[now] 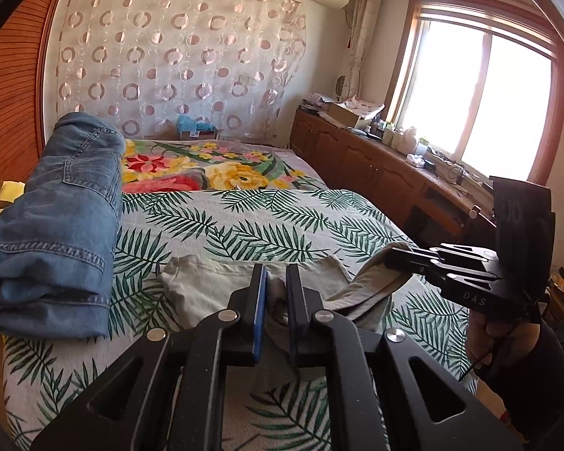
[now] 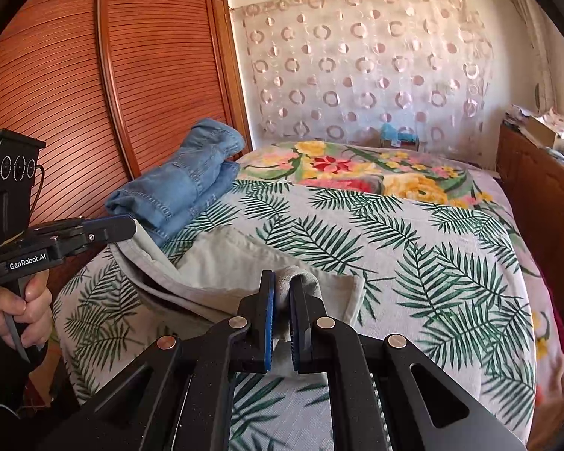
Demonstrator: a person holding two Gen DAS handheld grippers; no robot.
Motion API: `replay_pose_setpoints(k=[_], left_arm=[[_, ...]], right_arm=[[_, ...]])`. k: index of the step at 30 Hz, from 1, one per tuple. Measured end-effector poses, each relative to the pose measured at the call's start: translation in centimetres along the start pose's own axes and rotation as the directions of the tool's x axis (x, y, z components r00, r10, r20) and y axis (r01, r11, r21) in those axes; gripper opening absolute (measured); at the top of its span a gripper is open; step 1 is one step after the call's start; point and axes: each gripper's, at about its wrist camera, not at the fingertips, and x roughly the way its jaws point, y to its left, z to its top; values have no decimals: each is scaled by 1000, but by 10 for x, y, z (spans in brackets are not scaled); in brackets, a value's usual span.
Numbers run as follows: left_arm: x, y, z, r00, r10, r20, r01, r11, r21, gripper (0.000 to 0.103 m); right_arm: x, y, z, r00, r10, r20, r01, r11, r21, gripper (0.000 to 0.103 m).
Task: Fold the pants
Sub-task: 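Lift the shorts' edge with both tools and fold it over the shorts, then open both tools and release the folded edge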
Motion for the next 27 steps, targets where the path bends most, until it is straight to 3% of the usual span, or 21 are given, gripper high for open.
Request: replay_pose_setpoints(k=[17,21,24,26,27], left_arm=[[57,31,4,994,29,-104,-31,999,-18,11],[63,34,4,991,66,-113,-69,997,-19,11],[66,35,3,989,71,-126,-73,997,-17,22],[67,35,2,988,78,-130,-80,997,-12,46],[67,35,1,988,81,-129,-83,997,-9,49]], right_arm=[[79,-12,24,992,-4,-126,5,1000,10,7],[89,-14,25,990,-5,-144,6,1000,7,7],[94,-15,26,989,0,-145,2,1000,17,7],[92,-17,27,991,4,-137,-2,1000,18,7],[91,-18,26,991,3,-134,-1,1000,18,7]])
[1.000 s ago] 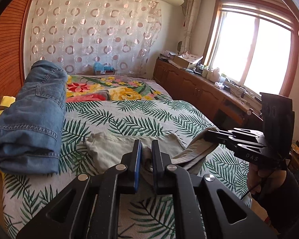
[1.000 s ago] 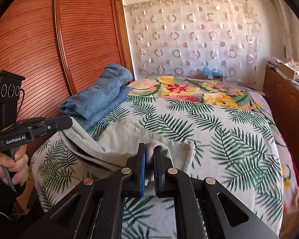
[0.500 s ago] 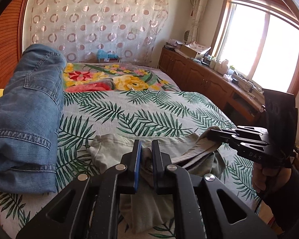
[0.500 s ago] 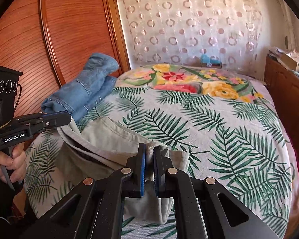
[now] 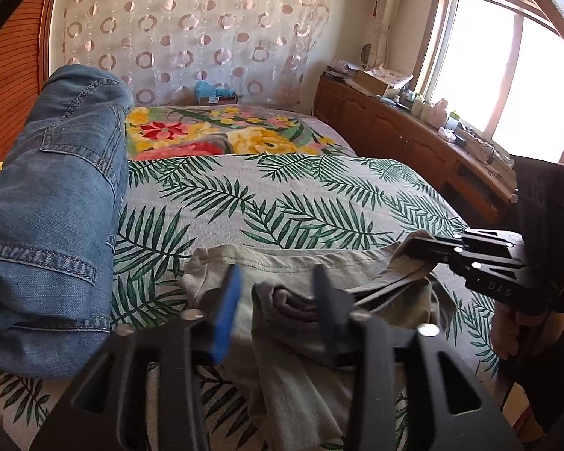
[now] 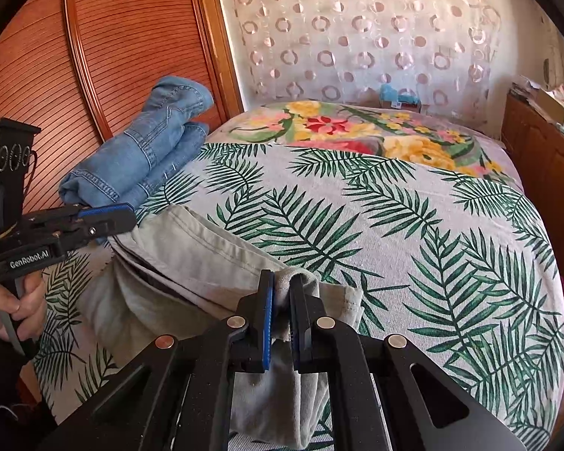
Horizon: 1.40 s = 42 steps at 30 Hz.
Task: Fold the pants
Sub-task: 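Open both tools and release the folded edge, then move both tools to the edge of the folded shorts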
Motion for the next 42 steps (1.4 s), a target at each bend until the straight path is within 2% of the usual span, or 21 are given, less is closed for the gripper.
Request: replay_pose_setpoints(k=[1,4,5,9,13,18,27,31,32,33,35,42], left_arm=[[0,0,0,1000,-1,0,1,1000,2,52],[-3,0,-1,1000,-9,2,9,1000,2,74],[-4,-1,-2,1000,-14,5,14,1000,3,76],[-9,-3,-5,1000,-9,8,9,1000,15,76],[-8,-1,-10,1000,2,-8,-1,1000,23,76],[-2,1,-16,999,22,-39,-21,1000,21,76],[10,6,-29,994,52,-98,-49,998,31,76],[15,9,-35,991,57,-121,-55,998,22,76],[15,10,-35,990,54,-127,-52,999,16,76],[16,11,-35,990,51,-128,-49,999,13,76],[16,12,-36,990,52,-133,-51,999,10,76],[18,10,-36,988,65,-143,-63,998,18,77]], right_arm=[[-1,0,1,1000,-4,3,4,1000,0,8],[-8,-5,-3,1000,-14,17,14,1000,-1,13],[-10,-6,-4,1000,-15,21,15,1000,0,16],[-20,-13,-10,999,-37,35,36,999,16,23],[-27,-20,-15,1000,-23,19,23,999,31,24],[-23,-14,-20,999,-13,-38,12,1000,-17,24],[3,0,2,994,-35,-99,22,991,-129,24],[8,3,8,994,2,-112,-20,988,-154,24],[10,3,10,993,12,-118,-31,987,-157,14],[11,3,11,992,15,-123,-35,986,-161,9],[16,-2,14,991,22,-129,-43,986,-161,8],[27,-10,20,994,-28,-110,15,994,-113,7]])
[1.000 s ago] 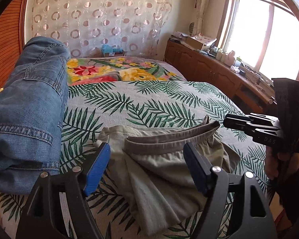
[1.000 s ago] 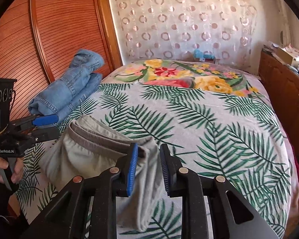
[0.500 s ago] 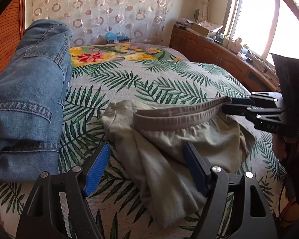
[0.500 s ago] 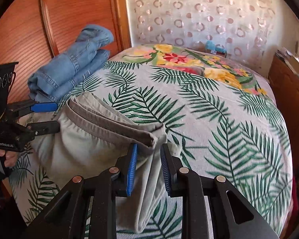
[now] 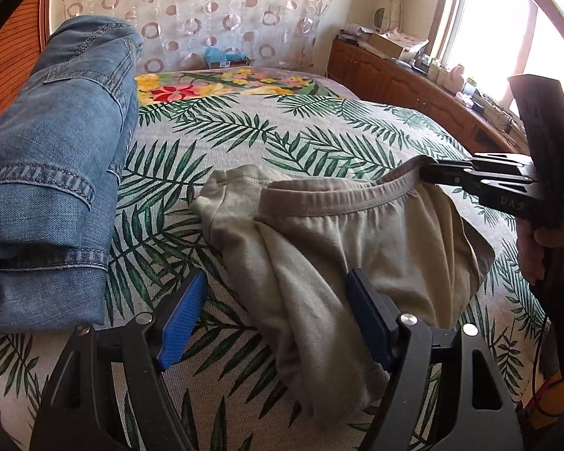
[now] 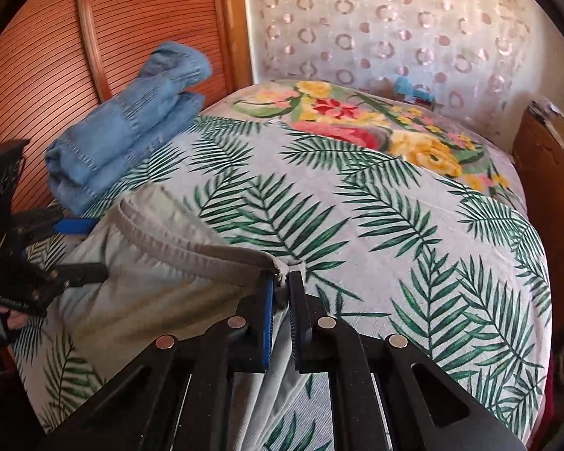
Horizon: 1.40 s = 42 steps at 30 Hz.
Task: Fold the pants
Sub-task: 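Move both tools to the edge of the folded shorts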
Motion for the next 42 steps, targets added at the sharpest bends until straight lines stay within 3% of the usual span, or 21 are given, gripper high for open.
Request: replay_pose_setpoints(k=[5,9,18,21,28,35,42], left_arm=[[2,-1,1,1000,4,-3,-4,1000,7,78],[1,-1,0,1000,5,-4,-5,1000,8,78],[2,-1,1,1000,12,-1,-12,1000,10,78],[-5,0,-1,999,28,20,-28,1000,-2,78],[-37,-6,-20,997,-14,79,15,1000,-2,78],[-42,-14,-42,996,-53,66,53,999,6,45],[-47,-22,-51,996,-47,76,45,999,31,42]], right_arm=[[5,3,-6,1000,-17,-22,17,1000,15,9],[-9,-4,-15,999,-31,-7,32,998,60,18],[-44,3,-58,1000,-21,-19,23,993,112,20],[-55,7,-68,1000,-13,-17,15,994,107,27],[-71,13,-81,1000,-14,7,13,993,119,27],[-77,18,-97,999,8,37,-13,987,159,28],[-75,35,-100,999,-41,31,36,990,138,31]])
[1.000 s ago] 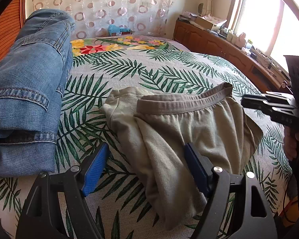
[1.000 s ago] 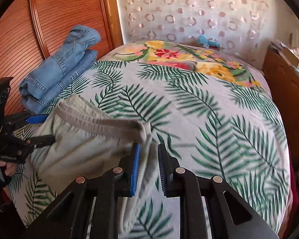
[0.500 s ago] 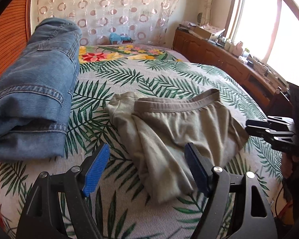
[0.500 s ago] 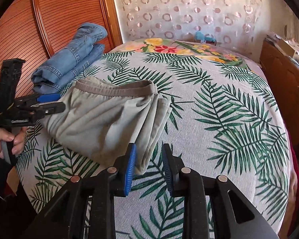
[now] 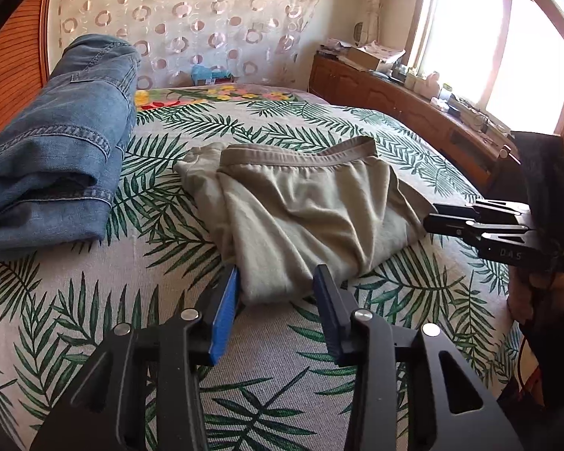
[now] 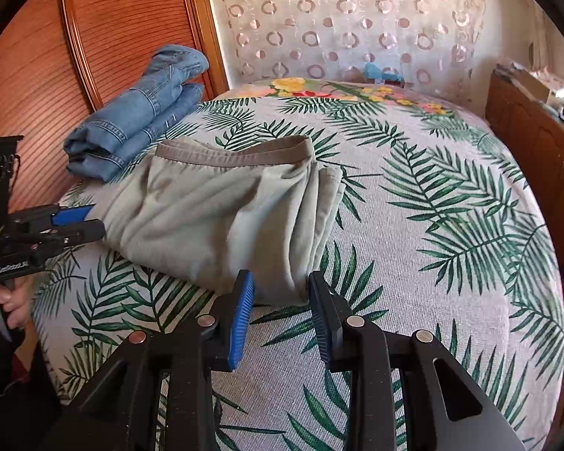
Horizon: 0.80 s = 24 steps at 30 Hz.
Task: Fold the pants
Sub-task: 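Move both tools to the edge of the folded shorts, then close the left tool on the shorts' edge while the right tool closes beside it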
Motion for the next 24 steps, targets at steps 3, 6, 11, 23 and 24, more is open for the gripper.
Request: replay_pose_setpoints(k=[3,6,11,23,24], left_arm=[[5,4,-1,1000,15,-14,-15,1000,-5,42],[4,4,-2,1000,22,-10,-22,1000,-7,42],[6,6,-4,1000,22,-20,-22,1000,-13,42],[-5,8,-4,999,13,41,-13,1000,-5,12],[-8,9,-4,999,14,48,-14,1000,-7,12]], right_arm=[[2,-1,-1,1000,-1,2,1,1000,10,31],[1,-7,-2,1000,19,11,-19,999,50,31],[4,-17,-3,998,57,9,-58,994,97,31],[1,0,-2,1000,21,21,-21,1000,5,10],[-1,-2,-3,999,18,31,-18,1000,11,10]])
